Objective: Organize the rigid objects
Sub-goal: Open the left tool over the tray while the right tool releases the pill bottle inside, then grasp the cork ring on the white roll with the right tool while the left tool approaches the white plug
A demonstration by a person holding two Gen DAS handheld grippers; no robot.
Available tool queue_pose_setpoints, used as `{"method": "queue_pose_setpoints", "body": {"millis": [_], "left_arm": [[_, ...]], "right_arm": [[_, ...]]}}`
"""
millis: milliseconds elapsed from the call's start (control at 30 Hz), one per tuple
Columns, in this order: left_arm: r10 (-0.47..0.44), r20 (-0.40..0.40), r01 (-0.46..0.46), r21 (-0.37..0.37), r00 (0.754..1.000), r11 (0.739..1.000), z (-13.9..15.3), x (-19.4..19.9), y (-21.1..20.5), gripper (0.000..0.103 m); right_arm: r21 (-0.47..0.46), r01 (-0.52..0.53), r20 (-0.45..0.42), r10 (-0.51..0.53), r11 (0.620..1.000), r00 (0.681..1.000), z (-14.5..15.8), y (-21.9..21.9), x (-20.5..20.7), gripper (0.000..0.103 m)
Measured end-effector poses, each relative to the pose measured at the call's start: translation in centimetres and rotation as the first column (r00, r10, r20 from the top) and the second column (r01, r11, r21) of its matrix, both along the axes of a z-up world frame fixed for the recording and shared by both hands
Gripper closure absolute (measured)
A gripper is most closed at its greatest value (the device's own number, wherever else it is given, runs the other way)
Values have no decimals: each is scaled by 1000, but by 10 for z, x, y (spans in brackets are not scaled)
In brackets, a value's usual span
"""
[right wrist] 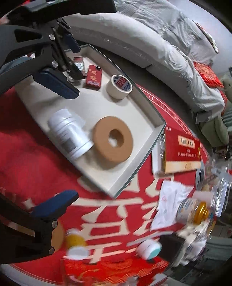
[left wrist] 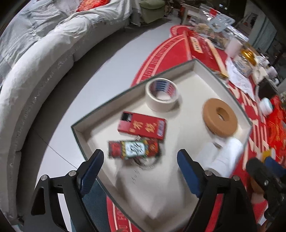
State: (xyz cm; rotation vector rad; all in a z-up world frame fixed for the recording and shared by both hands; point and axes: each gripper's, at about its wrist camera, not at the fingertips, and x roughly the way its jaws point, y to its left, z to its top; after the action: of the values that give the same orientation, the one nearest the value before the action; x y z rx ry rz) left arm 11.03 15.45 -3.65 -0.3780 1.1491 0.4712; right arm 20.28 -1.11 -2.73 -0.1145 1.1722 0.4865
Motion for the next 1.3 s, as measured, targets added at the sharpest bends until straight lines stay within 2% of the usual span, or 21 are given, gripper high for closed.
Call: {"method": "queue_pose_setpoints", "body": {"millis": [100, 300, 400, 500, 600, 667, 833, 867, 900, 1033, 1133, 1200, 1300], "left_arm": [[-50, -5, 50, -15, 999, 999, 4, -9, -17, 16], [-148, -30, 147, -16, 989, 989, 1, -22, -63, 16], [-194, -55, 193, -31, 979, 981, -5, -26, -83, 16], [-223, -82, 221, -27, 971, 975, -10, -31, -98, 16], [-224, -100, 223, -30, 969, 974, -15, -37, -102, 16], [-221, -103, 219, -31, 970, 975, -16, -40, -102, 16], [-221, -97, 220, -21, 970, 975, -12, -46, -103, 16], [-219, -95, 219, -17, 971, 976, -10, -47, -103, 16], [-217, -94, 216, -12, 972, 976, -9, -48, -103, 16], [-209, -92, 209, -6, 974, 978, -6, -53, -99, 16], [-212, -75, 212, -9, 974, 977, 2, -54, -100, 16], [-235, -48, 234, -22, 971, 972, 9, -50, -108, 16], [-293, 1, 293, -78, 956, 953, 19, -39, -137, 16]], "right_arm": [[4, 36, 3, -36, 999, 999, 5, -31, -16, 1], [-132, 145, 91, -134, 981, 987, -2, -98, -33, 1], [-179, 191, 66, -182, 965, 981, -18, -124, -20, 1], [-196, 195, 21, -194, 961, 981, -32, -133, -1, 1], [-189, 152, -23, -159, 970, 987, -44, -126, 13, 1], [-193, 89, -36, -98, 977, 995, -50, -115, 17, 1], [-335, -45, 6, 50, 941, 999, -62, -82, 13, 1], [-358, -62, 4, 68, 932, 998, -64, -77, 11, 3], [-375, -69, 8, 77, 925, 997, -65, -74, 9, 16], [-337, -76, 7, 83, 938, 997, -59, -71, -3, 15], [-281, -44, 67, 66, 959, 996, -42, -76, -20, 15], [-216, 22, 110, 2, 976, 994, -21, -96, -32, 15], [-130, 150, 118, -135, 980, 984, -3, -139, -44, 15]]}}
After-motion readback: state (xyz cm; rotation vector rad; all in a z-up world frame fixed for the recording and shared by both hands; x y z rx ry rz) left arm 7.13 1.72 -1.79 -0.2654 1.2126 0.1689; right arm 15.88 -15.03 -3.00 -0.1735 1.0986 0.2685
